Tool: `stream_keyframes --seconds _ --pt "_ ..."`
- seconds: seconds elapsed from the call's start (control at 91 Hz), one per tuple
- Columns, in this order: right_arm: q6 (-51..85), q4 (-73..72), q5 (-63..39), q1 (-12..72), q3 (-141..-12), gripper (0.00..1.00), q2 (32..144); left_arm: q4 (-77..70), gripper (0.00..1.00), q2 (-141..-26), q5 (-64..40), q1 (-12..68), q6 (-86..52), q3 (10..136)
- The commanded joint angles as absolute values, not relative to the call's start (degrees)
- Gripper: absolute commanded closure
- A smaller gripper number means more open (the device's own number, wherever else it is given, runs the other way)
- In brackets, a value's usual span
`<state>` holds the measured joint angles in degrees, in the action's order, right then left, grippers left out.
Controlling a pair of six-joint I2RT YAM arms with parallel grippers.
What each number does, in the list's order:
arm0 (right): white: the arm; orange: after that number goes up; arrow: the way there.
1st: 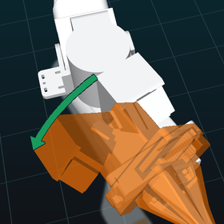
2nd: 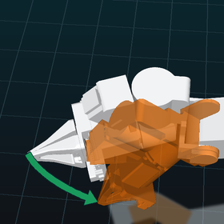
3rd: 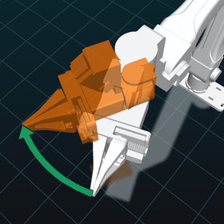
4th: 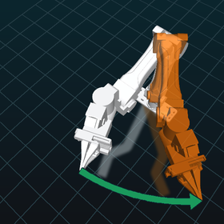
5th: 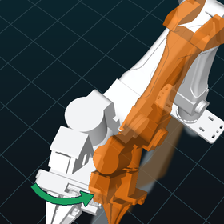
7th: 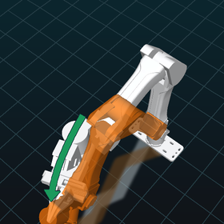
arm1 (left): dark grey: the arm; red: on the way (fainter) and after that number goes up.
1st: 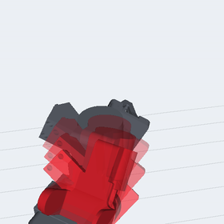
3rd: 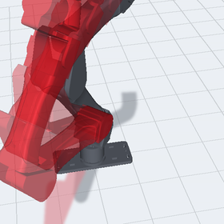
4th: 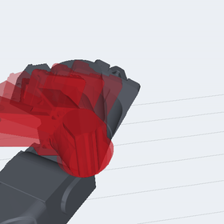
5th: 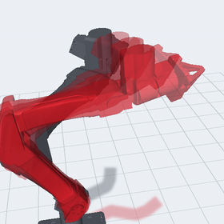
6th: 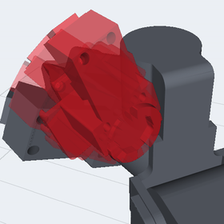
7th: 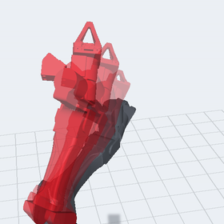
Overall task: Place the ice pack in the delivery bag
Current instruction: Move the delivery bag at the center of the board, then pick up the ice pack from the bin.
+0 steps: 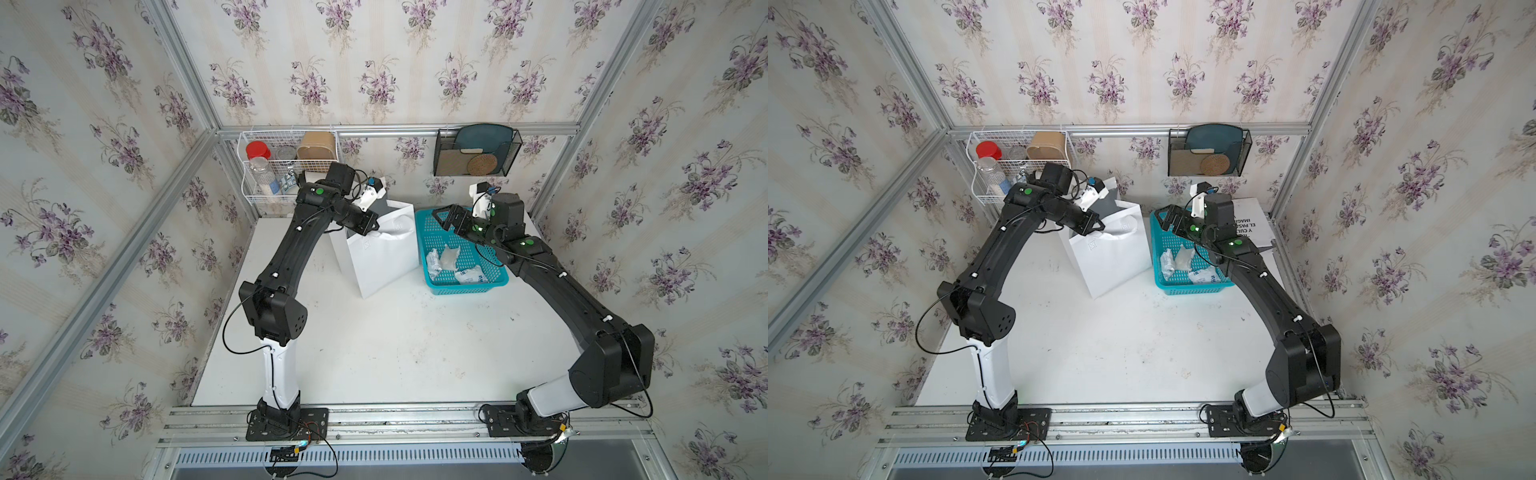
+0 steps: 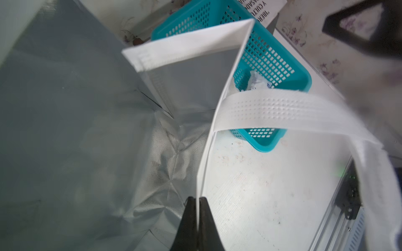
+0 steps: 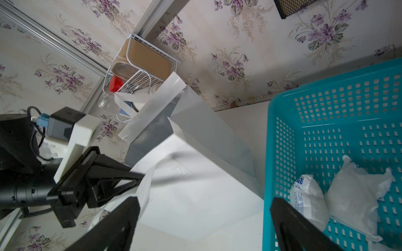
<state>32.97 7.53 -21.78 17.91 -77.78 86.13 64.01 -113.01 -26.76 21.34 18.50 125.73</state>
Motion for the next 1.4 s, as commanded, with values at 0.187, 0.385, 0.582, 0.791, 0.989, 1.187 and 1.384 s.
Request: stream_keyframes --seconds 0.187,0.385,0.582,0.791,0.989,1.187,1.384 --pt "31.86 7.82 -14.07 14.83 -73.77 0.00 82.16 48.53 1.00 -89.67 -31.46 22.85 47.80 94.66" --pt "27.09 12.36 -15.85 13.57 -71.99 0.07 88.00 59.71 1.00 -83.54 -36.42 22.76 58.51 92.84" --pt "19.70 26.99 -6.33 14.20 -80.16 0.20 101.32 65.53 1.00 -78.34 -35.45 22.76 60.95 90.78" --pt "27.93 34.25 4.41 14.46 -90.27 0.17 114.34 61.22 1.00 -70.94 -36.73 23.29 63.26 81.13" --pt "29.33 34.19 2.74 14.98 -99.56 0.17 125.23 50.74 1.00 -64.34 -35.67 26.15 62.98 69.86" --pt "29.13 37.53 2.31 15.11 -108.68 0.18 133.49 49.09 1.00 -62.81 -33.85 28.85 62.84 66.83" --pt "29.38 37.57 -0.12 15.50 -107.51 0.30 134.97 47.89 1.00 -62.80 -32.48 30.52 63.07 67.22"
